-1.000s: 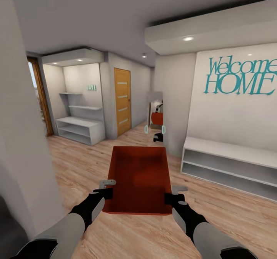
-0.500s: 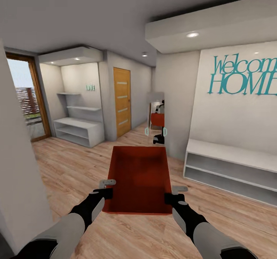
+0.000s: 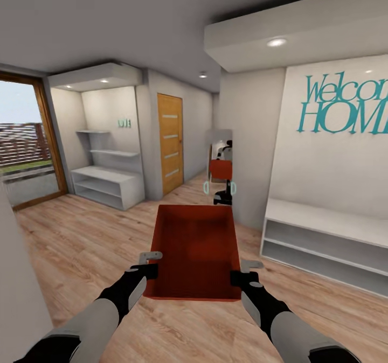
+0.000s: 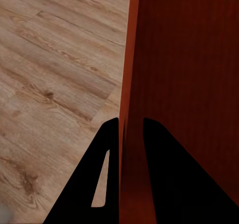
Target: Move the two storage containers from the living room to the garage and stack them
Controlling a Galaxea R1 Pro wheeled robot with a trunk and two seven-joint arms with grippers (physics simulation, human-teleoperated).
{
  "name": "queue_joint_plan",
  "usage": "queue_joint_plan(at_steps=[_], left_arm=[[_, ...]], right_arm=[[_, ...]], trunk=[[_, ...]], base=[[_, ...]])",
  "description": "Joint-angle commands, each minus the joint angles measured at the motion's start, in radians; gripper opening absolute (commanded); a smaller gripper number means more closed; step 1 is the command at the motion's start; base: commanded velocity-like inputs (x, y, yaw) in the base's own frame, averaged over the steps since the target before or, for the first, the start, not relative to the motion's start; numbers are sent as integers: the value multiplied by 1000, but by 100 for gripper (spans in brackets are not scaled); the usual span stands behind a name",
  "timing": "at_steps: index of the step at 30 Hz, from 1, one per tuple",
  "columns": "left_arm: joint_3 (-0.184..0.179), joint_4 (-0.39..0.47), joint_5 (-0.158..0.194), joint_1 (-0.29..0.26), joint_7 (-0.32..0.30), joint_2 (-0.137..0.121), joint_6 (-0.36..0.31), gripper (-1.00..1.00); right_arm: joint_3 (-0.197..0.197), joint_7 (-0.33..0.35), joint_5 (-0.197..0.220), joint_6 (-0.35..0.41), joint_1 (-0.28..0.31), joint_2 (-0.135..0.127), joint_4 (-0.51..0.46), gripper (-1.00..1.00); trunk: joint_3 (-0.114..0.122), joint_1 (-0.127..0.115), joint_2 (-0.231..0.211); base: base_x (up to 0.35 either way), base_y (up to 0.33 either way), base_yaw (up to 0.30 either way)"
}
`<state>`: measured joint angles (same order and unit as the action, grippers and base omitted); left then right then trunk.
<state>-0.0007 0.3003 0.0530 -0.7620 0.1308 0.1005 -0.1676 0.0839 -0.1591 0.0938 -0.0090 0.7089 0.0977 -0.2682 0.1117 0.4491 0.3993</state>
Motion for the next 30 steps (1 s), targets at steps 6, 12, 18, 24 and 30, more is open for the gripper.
queue_joint_plan(at_steps=[6,12,18,24,30], left_arm=[[33,15,-19,0,10,-5,-7,-100],[32,17,-19,0,10,-5,-7,-100],[31,17,-19,0,10,-5,-7,-100],[31,17,-19,0,10,-6,-7,-100],[32,17,-19,0,10,-6,-7,-100]], right_arm=[[-11,-8,9,-2,0,-7,2,-100],[-10,-8,8,-4,0,-8,2,-100],[-10,-7,8,-5,0,-7,2,-100],[-10,-7,7,-5,0,-8,1,-100],[-10,-7,7,-2,0,-6,1,-100]], trunk=[[0,1,1],[0,1,1],[0,1,1],[0,1,1],[0,1,1]], base=[[323,0,0],[323,0,0],[323,0,0],[323,0,0],[323,0,0]])
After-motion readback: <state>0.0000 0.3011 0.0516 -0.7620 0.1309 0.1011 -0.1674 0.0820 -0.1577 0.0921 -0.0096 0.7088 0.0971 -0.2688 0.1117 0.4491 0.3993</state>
